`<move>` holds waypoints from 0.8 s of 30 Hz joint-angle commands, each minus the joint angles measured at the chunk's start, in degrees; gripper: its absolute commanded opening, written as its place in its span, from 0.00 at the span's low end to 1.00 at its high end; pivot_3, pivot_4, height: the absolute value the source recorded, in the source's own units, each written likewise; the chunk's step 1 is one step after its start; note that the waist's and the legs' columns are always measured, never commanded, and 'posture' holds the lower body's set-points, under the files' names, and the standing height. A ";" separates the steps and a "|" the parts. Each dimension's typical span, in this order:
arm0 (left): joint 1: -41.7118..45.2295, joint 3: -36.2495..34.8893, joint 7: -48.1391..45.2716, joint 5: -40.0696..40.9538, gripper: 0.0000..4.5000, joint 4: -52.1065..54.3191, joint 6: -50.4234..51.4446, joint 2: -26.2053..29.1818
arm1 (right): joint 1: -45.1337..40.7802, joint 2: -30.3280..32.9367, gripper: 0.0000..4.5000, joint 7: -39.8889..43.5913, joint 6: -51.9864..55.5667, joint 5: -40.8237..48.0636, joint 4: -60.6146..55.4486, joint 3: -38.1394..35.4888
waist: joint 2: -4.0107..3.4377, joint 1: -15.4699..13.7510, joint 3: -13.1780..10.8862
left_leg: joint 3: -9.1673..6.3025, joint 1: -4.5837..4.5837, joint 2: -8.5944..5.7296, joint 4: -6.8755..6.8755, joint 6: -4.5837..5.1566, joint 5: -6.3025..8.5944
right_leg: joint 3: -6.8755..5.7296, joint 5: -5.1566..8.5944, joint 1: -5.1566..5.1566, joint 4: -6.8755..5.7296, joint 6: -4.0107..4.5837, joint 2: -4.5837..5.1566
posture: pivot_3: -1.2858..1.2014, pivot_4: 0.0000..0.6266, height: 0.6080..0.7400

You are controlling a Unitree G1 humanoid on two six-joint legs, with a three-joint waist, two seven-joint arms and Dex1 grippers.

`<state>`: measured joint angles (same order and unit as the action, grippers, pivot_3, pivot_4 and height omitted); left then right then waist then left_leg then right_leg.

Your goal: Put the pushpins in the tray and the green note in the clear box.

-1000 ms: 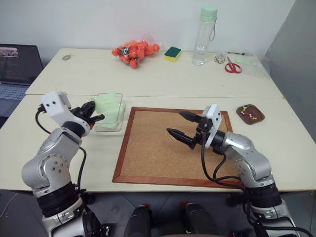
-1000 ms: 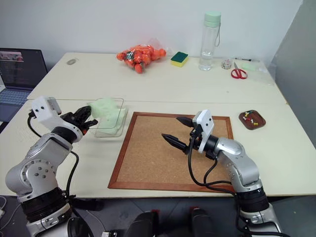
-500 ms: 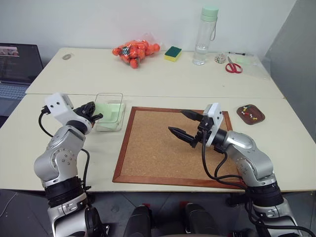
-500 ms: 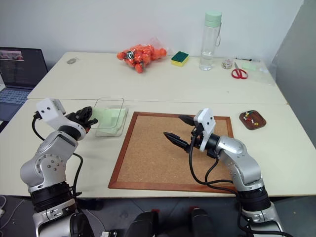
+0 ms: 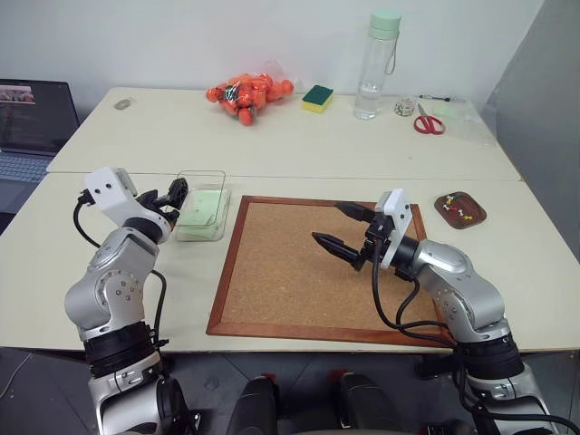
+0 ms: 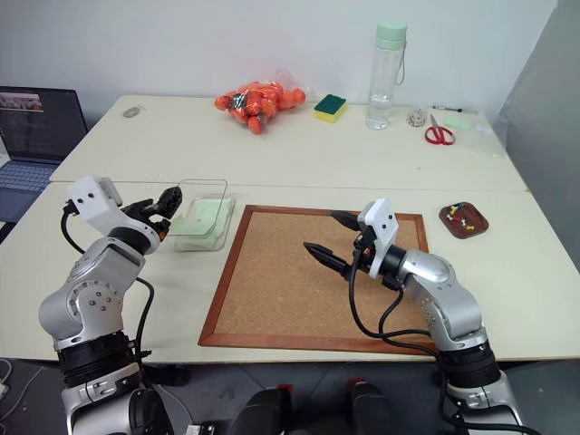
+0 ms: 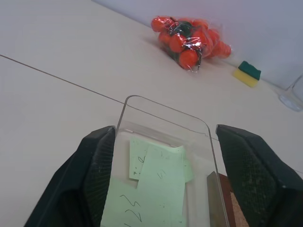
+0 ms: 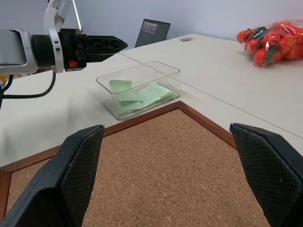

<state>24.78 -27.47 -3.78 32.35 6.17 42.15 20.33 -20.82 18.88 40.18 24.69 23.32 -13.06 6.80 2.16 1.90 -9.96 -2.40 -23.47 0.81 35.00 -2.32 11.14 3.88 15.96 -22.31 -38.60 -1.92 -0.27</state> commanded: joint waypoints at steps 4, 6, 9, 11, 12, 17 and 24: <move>-3.59 9.60 -7.95 -6.21 0.99 9.85 -7.30 5.66 | 1.07 -0.05 1.00 -2.10 -0.96 -0.10 -2.69 -1.72 | 0.00 -0.04 0.00 | -0.01 -0.01 0.02 -0.03 -0.01 0.00 | 0.00 0.00 -0.01 0.02 0.01 0.00 | 0.52 0.24 1.00; -4.40 11.74 -9.47 -7.12 0.99 11.68 -8.93 5.97 | 1.43 -0.30 1.00 -3.96 -1.23 -1.14 -3.12 -1.93 | -0.02 -0.22 -0.02 | -0.01 -0.04 0.03 -0.04 -0.02 0.01 | 0.00 0.01 -0.01 0.04 0.02 0.06 | 0.52 0.24 1.00; -6.37 15.91 -11.25 -8.46 0.99 14.80 -11.82 4.32 | 2.50 -1.62 1.00 -10.02 -1.89 -4.67 -4.20 -2.32 | -0.02 -0.20 -0.01 | 0.05 -0.05 -0.04 -0.03 -0.02 0.01 | 0.02 0.01 -0.01 0.06 0.01 0.21 | 0.52 0.24 1.00; -7.84 18.50 -11.42 -8.86 0.99 16.16 -12.75 2.44 | 3.58 -3.36 1.00 -15.01 -1.17 -6.68 -5.32 -2.90 | -0.02 -0.20 -0.01 | 0.07 -0.04 -0.05 -0.04 -0.02 0.01 | 0.05 0.03 -0.01 0.08 -0.02 0.26 | 0.52 0.24 1.00; -8.41 19.55 -11.52 -9.30 0.99 16.59 -13.13 1.83 | 3.99 -3.96 1.00 -16.86 -0.67 -7.53 -5.79 -3.01 | -0.02 -0.20 -0.01 | 0.07 -0.05 -0.05 -0.04 -0.02 0.01 | 0.06 0.05 -0.01 0.08 -0.04 0.32 | 0.52 0.24 1.00; -17.28 29.04 -7.76 -14.73 0.99 15.42 -18.71 -7.08 | 10.27 -5.89 1.00 -29.92 -0.64 -18.72 -8.06 -2.06 | -0.12 -0.18 0.06 | 0.06 -0.07 -0.09 -0.07 -0.02 0.02 | 0.05 0.09 -0.01 0.10 -0.06 0.32 | 0.52 0.24 1.00; -21.02 27.75 -3.23 -20.68 0.99 12.03 -23.69 -10.36 | 14.20 -6.91 1.00 -34.89 0.42 -22.32 -9.41 -4.32 | -0.09 -0.07 0.03 | 0.08 -0.36 -0.06 -0.04 -0.05 0.03 | 0.10 0.13 -0.39 -0.02 -0.13 0.34 | 0.52 0.24 1.00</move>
<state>4.06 1.70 -8.17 13.11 17.79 20.57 10.05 -7.32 12.02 7.05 24.91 2.46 -20.28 4.51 2.07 1.82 -9.93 -2.33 -23.82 0.75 34.97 -2.36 11.17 3.97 16.09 -22.68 -38.62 -2.05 0.03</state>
